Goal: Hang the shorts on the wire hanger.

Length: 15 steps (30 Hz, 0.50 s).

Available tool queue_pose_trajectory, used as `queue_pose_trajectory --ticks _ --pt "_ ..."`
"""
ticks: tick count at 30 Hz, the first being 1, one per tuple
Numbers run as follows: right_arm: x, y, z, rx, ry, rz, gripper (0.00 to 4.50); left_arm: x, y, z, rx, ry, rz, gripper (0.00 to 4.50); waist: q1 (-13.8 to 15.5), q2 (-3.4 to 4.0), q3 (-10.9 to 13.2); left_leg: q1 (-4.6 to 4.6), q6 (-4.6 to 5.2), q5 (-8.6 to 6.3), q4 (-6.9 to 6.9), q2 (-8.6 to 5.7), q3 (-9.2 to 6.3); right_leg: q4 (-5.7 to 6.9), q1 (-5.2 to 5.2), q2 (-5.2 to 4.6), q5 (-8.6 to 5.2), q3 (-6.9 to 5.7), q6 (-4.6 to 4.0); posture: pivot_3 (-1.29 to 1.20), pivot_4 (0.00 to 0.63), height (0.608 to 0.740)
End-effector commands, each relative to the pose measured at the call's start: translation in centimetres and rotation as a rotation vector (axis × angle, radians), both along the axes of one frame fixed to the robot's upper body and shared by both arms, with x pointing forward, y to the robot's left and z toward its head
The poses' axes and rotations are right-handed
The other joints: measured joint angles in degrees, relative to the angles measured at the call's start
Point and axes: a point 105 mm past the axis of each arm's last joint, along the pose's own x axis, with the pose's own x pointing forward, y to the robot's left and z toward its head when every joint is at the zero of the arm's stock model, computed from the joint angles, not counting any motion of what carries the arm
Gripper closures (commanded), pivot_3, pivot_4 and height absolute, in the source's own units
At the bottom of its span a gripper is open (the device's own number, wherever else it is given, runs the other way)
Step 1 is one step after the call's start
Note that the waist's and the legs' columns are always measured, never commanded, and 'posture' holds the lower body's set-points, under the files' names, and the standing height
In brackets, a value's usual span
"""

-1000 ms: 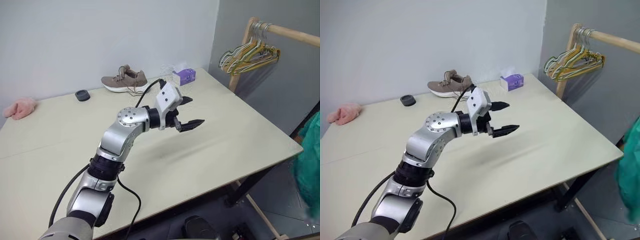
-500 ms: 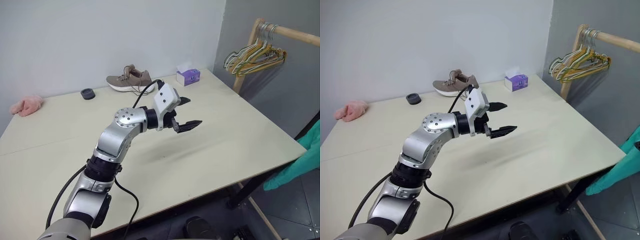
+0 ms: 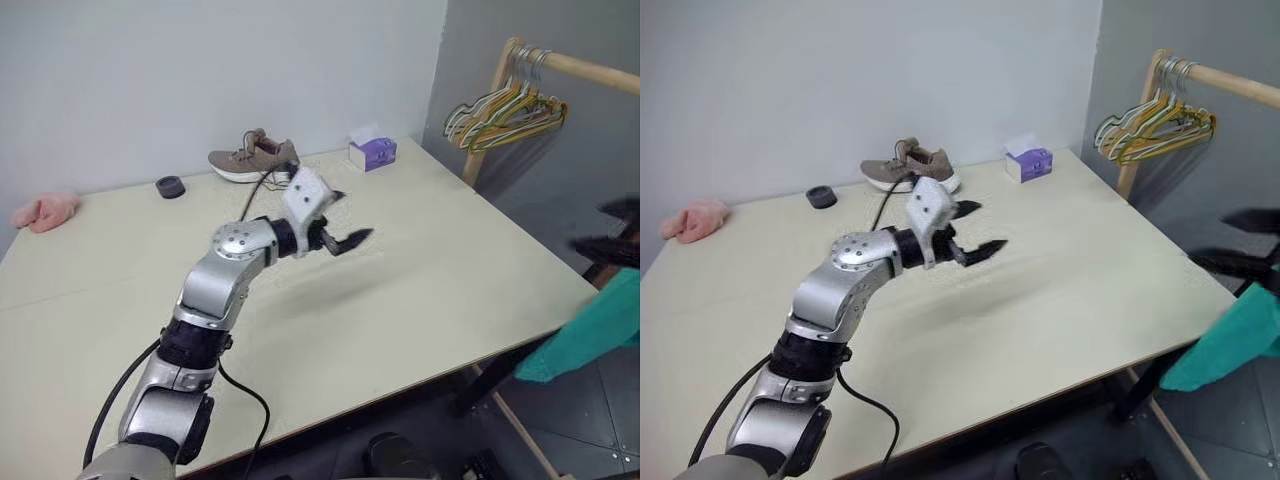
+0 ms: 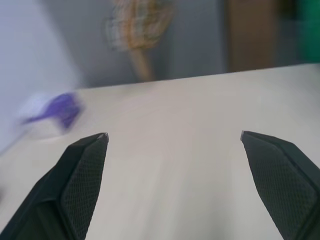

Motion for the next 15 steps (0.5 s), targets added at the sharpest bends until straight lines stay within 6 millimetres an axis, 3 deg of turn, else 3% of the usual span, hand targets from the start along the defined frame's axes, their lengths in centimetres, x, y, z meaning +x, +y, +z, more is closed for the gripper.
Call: queue_pose_trajectory --ticks 1,4,7,11,15 --pt "2.6 4.5 -1.3 0.021 -0.143 0.066 0.02 1.0 6.4 -0.1 -0.092 -0.014 0.351 0.00 0.5 -0.02 0.0 -0.04 0.00 0.00 0.00 0.01 -0.07 0.00 -0.05 -0.01 0.01 0.03 0.01 -0.26 0.000 0.740" --pt "4.8 8.6 -4.0 0.094 -0.210 0.085 0.02 -0.2 10.5 -2.1 -0.133 0.022 0.596 0.00 1.8 -0.07 -0.1 -0.19 -0.02 0.00 0.02 0.07 -0.27 0.03 -0.29 -0.14 0.04 0.02 0.01 -0.21 0.000 0.740" --pt "6.8 11.7 -6.9 0.191 -0.232 0.035 0.02 -2.4 12.8 -4.0 -0.116 0.024 0.736 0.00 4.2 -0.14 -0.2 -0.32 -0.10 -0.05 -0.03 0.06 -0.34 0.14 -0.51 -0.21 0.23 -0.01 -0.30 -0.15 0.000 0.740" --pt "8.3 14.3 -10.0 0.270 -0.257 -0.037 0.02 -4.9 14.9 -5.8 -0.151 0.040 0.866 0.00 8.7 -0.33 -0.3 -0.64 -0.23 -0.10 0.02 0.03 -0.37 0.17 -0.90 -0.25 0.28 -0.04 -0.39 -0.09 0.000 0.740" --pt "9.0 15.0 -12.8 0.351 -0.207 -0.104 0.02 -5.9 15.7 -7.0 -0.137 0.048 0.900 0.00 12.7 -0.42 -0.4 -0.91 -0.29 -0.06 0.12 -0.02 -0.38 0.21 -1.19 -0.27 0.43 -0.11 -0.64 -0.05 0.000 0.740"
